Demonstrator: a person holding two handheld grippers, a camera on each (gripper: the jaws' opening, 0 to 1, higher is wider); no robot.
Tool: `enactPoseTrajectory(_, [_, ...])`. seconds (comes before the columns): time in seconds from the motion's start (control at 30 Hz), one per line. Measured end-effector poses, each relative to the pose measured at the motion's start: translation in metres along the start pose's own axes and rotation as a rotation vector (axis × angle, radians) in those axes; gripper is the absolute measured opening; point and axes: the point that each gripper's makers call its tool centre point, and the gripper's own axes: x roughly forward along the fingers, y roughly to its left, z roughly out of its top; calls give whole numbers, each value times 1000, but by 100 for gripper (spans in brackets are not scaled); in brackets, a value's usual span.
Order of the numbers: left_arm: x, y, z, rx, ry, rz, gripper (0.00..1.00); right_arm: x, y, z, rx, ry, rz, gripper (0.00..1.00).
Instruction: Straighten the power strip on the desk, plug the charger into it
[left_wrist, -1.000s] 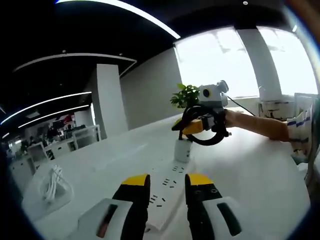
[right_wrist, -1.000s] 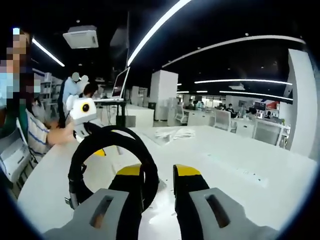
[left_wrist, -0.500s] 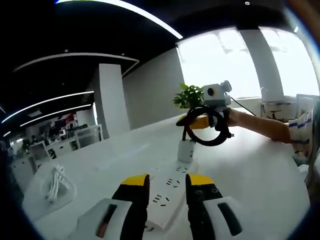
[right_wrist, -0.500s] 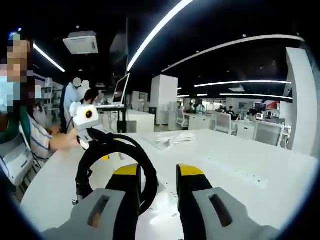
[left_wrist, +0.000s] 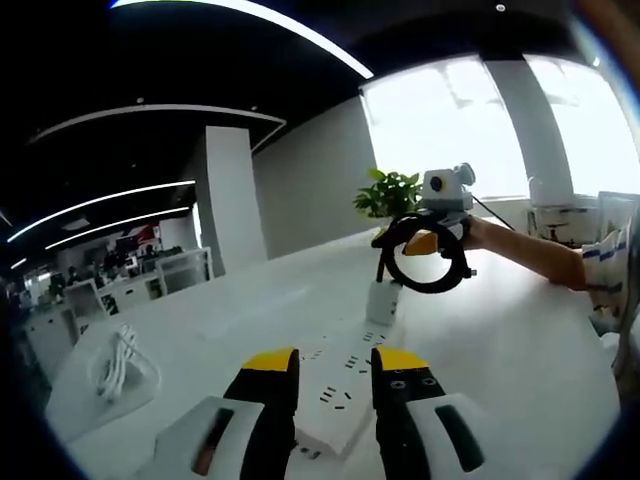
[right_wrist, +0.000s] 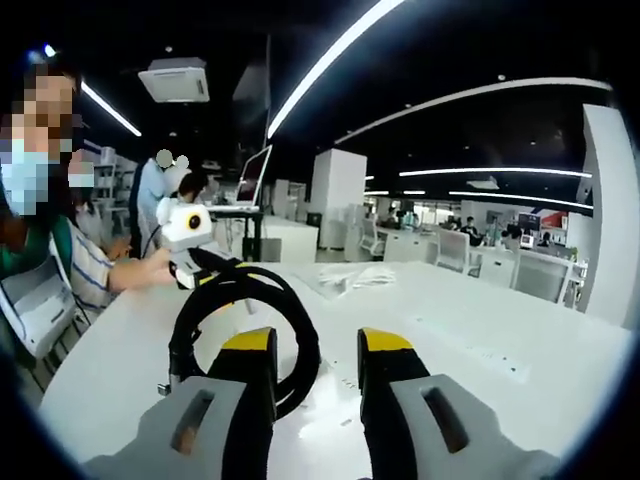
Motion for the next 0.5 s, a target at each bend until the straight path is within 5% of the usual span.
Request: enactPoseTrajectory(0.5, [-3,12,-6,-46,23,24,29,-22,-28,-19,40,35,-70,32])
